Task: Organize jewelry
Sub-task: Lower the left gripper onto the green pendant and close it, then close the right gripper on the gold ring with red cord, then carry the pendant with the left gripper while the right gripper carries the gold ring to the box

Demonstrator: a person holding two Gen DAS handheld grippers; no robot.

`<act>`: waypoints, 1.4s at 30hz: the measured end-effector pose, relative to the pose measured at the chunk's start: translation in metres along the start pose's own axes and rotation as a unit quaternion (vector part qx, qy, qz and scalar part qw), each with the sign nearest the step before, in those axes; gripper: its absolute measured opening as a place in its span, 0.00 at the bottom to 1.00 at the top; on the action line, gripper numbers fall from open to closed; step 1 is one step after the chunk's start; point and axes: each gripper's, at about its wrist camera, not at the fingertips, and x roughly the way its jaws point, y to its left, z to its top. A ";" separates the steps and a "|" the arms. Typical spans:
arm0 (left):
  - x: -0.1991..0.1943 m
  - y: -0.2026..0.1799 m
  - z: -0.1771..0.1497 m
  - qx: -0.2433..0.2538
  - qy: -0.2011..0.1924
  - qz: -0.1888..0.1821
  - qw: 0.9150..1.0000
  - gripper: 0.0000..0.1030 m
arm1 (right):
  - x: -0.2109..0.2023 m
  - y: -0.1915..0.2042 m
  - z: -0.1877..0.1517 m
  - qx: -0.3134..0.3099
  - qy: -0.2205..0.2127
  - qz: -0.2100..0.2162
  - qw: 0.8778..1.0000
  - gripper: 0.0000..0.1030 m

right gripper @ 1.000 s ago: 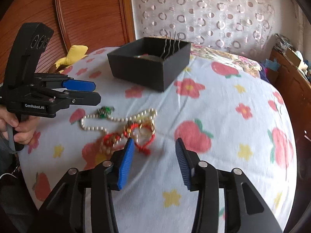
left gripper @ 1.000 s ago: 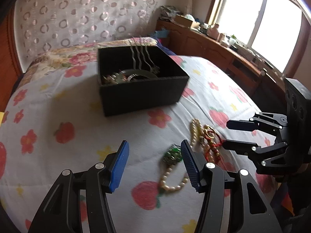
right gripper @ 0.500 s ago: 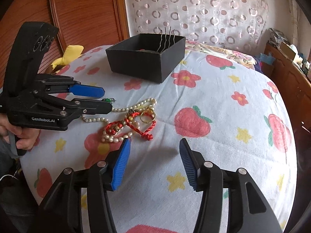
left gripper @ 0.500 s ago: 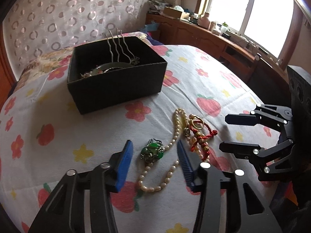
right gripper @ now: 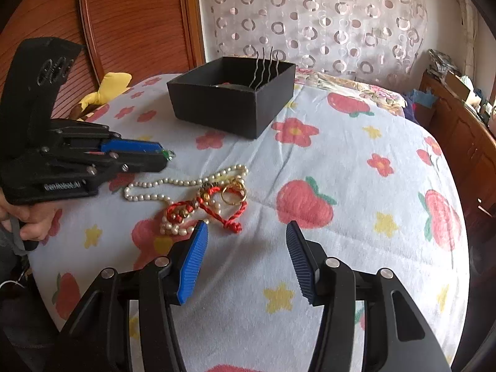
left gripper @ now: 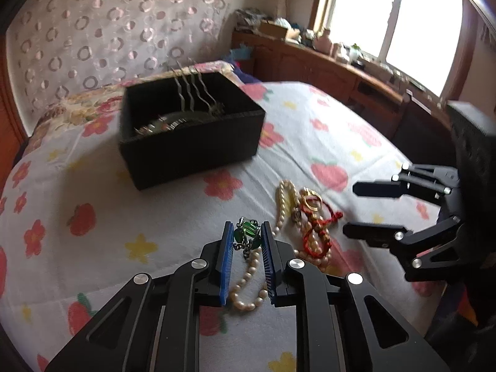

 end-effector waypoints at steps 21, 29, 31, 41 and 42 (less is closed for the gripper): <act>-0.018 0.033 0.001 -0.041 -0.029 0.008 0.999 0.15 | 0.025 0.001 0.029 -0.027 0.019 0.022 0.999 0.31; -0.018 0.034 0.000 -0.041 -0.029 0.008 0.999 0.15 | 0.029 0.010 0.031 -0.051 0.025 0.015 0.998 0.24; -0.017 0.034 0.000 -0.042 -0.028 0.008 0.999 0.15 | 0.028 0.010 0.031 -0.055 0.026 0.020 0.998 0.21; -0.013 0.035 -0.003 -0.044 -0.029 0.007 0.999 0.15 | 0.022 0.003 0.031 -0.042 0.018 0.026 0.999 0.03; -0.013 0.035 -0.003 -0.044 -0.028 0.008 0.999 0.15 | 0.022 0.003 0.031 -0.043 0.018 0.027 0.999 0.03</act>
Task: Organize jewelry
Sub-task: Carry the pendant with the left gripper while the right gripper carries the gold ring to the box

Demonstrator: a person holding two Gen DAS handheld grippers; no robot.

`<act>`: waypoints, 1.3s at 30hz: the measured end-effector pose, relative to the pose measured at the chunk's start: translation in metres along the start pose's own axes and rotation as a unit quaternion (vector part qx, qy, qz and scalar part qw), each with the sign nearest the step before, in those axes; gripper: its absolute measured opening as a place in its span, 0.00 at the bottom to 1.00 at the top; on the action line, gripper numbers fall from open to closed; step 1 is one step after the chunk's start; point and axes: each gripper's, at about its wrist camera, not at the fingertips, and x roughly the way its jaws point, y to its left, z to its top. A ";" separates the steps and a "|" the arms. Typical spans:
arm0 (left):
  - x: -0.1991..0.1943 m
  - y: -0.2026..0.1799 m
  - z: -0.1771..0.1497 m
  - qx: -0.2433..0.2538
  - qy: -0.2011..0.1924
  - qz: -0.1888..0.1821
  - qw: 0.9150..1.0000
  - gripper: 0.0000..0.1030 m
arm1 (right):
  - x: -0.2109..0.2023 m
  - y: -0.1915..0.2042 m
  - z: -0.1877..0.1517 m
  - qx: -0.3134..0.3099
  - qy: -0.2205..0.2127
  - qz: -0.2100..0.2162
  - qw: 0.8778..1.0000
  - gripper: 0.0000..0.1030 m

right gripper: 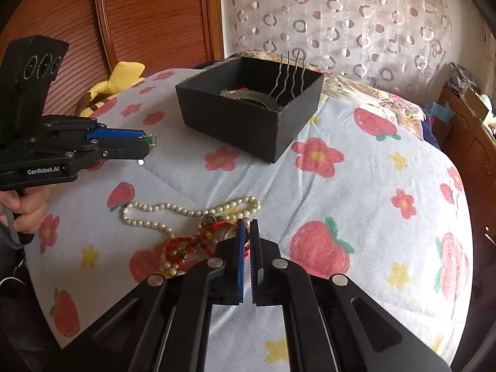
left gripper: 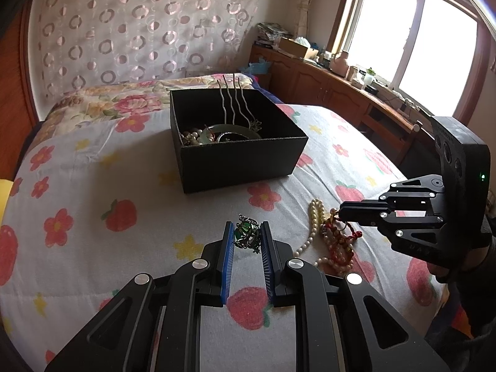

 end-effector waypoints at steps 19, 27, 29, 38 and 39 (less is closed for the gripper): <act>0.000 0.000 0.001 0.000 0.000 0.000 1.000 0.15 | 0.004 0.000 0.004 -0.008 0.004 0.005 1.000 0.05; -0.004 -0.003 0.012 0.004 -0.013 -0.003 1.000 0.15 | -0.013 -0.010 0.014 0.006 -0.032 0.002 0.999 0.06; -0.007 -0.005 0.020 0.007 -0.020 -0.003 1.000 0.15 | -0.015 -0.012 0.022 0.003 -0.040 0.001 0.999 0.06; -0.018 -0.011 0.068 0.030 -0.064 0.013 0.997 0.15 | -0.017 -0.013 0.068 -0.022 -0.082 0.000 0.996 0.06; -0.017 -0.011 0.071 0.030 -0.066 0.015 0.997 0.15 | -0.016 -0.013 0.074 -0.025 -0.085 0.001 0.996 0.06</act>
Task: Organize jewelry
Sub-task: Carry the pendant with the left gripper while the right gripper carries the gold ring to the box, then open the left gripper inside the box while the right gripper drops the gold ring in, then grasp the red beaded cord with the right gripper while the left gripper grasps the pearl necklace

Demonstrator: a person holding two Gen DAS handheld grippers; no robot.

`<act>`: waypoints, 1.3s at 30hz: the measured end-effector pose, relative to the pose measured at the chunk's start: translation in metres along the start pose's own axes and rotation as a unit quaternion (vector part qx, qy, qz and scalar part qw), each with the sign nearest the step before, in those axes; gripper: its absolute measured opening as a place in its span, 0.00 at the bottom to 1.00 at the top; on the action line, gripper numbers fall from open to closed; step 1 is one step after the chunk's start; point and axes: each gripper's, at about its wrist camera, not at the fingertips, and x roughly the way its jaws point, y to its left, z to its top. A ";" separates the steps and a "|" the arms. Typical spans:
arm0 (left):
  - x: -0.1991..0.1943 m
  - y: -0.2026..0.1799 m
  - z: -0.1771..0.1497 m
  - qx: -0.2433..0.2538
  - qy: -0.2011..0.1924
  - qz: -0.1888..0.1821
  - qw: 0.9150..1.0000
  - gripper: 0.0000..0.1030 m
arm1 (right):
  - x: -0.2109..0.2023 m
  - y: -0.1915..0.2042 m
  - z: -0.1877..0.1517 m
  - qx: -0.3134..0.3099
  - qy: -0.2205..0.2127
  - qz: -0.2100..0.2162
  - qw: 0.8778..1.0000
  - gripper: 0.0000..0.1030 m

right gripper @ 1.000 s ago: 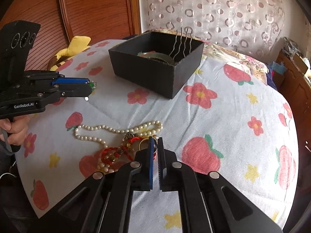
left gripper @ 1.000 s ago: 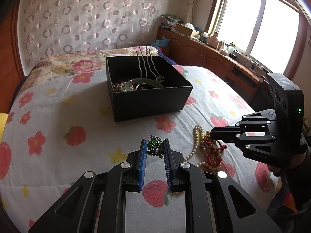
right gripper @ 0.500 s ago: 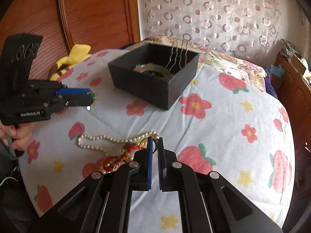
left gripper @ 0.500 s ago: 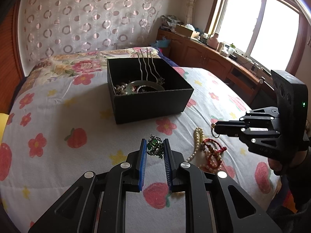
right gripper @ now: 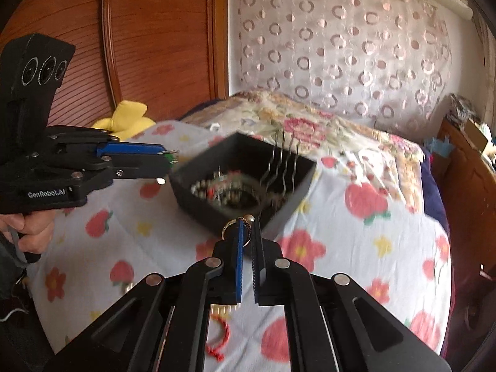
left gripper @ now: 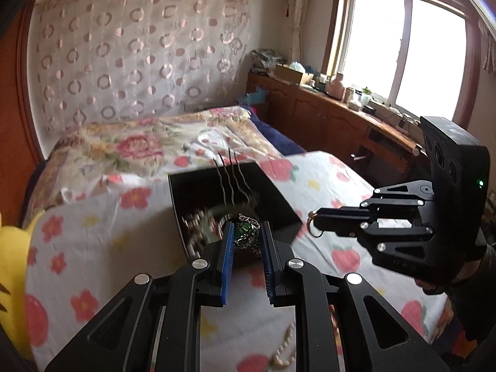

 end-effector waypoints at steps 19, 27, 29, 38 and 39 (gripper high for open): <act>0.052 0.033 0.032 -0.008 0.019 0.040 0.999 0.15 | 0.056 -0.011 0.026 -0.001 0.015 0.011 1.000 0.24; 0.049 0.035 0.031 -0.015 0.019 0.041 0.999 0.42 | 0.036 -0.011 0.023 0.005 -0.002 0.001 1.000 0.33; 0.044 0.033 0.027 -0.017 0.019 0.040 0.999 0.43 | 0.025 -0.009 0.015 0.007 -0.003 0.002 1.000 0.33; 0.020 0.024 -0.031 -0.022 0.051 0.029 0.998 0.51 | 0.001 0.019 -0.051 0.017 0.059 0.024 0.998 0.33; 0.018 0.024 -0.037 -0.022 0.055 0.030 0.998 0.53 | 0.000 0.022 -0.056 0.018 0.064 0.027 0.997 0.33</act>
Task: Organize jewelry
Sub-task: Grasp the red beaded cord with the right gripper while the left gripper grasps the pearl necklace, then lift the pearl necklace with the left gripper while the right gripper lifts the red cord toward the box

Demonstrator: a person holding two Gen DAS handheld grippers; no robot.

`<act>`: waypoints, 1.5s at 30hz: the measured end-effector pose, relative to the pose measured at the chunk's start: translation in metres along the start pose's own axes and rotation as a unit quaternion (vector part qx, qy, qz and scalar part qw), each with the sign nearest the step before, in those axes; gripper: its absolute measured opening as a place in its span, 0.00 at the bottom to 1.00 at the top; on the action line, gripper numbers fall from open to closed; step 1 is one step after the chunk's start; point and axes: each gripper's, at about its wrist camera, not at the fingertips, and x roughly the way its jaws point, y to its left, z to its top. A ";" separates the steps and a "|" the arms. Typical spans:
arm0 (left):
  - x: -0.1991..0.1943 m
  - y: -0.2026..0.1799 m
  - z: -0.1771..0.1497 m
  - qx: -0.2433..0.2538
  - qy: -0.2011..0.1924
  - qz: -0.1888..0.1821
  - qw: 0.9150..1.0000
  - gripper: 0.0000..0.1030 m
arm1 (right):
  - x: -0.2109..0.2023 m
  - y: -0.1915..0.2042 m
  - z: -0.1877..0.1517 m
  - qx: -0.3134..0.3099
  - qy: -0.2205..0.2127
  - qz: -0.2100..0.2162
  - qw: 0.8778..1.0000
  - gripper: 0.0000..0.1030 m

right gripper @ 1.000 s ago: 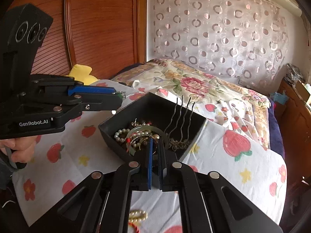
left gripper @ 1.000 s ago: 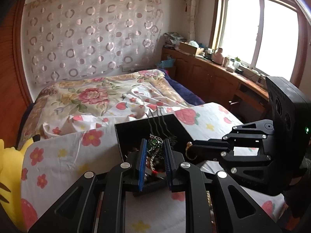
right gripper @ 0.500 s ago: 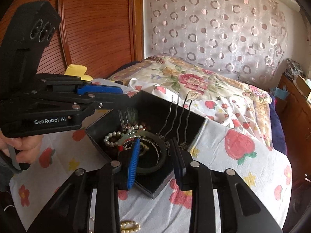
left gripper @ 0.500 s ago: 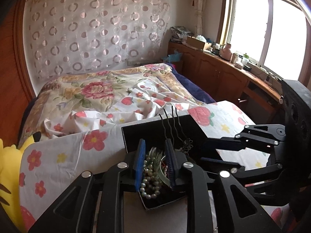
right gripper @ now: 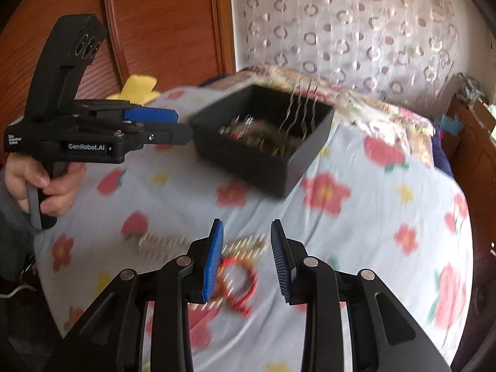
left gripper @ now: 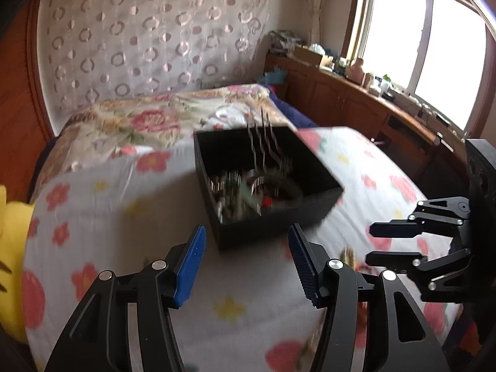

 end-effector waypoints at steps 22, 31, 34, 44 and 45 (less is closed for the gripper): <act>-0.009 -0.013 -0.055 0.002 0.036 -0.003 0.999 0.56 | 0.004 0.018 -0.016 0.016 0.006 -0.016 1.000 0.08; -0.005 -0.033 -0.053 0.028 0.046 -0.026 0.998 0.56 | -0.036 -0.008 -0.015 0.045 -0.046 -0.042 0.997 0.08; 0.000 -0.043 -0.050 0.044 0.052 -0.036 0.997 0.45 | -0.043 -0.013 -0.017 0.049 -0.051 -0.046 0.996 0.08; 0.019 -0.075 -0.044 0.114 0.085 -0.043 0.989 0.23 | -0.040 -0.021 -0.030 0.062 -0.050 -0.040 0.996 0.08; 0.021 -0.077 -0.043 0.121 0.089 -0.041 0.988 0.22 | -0.039 -0.020 -0.031 0.062 -0.050 -0.039 0.996 0.08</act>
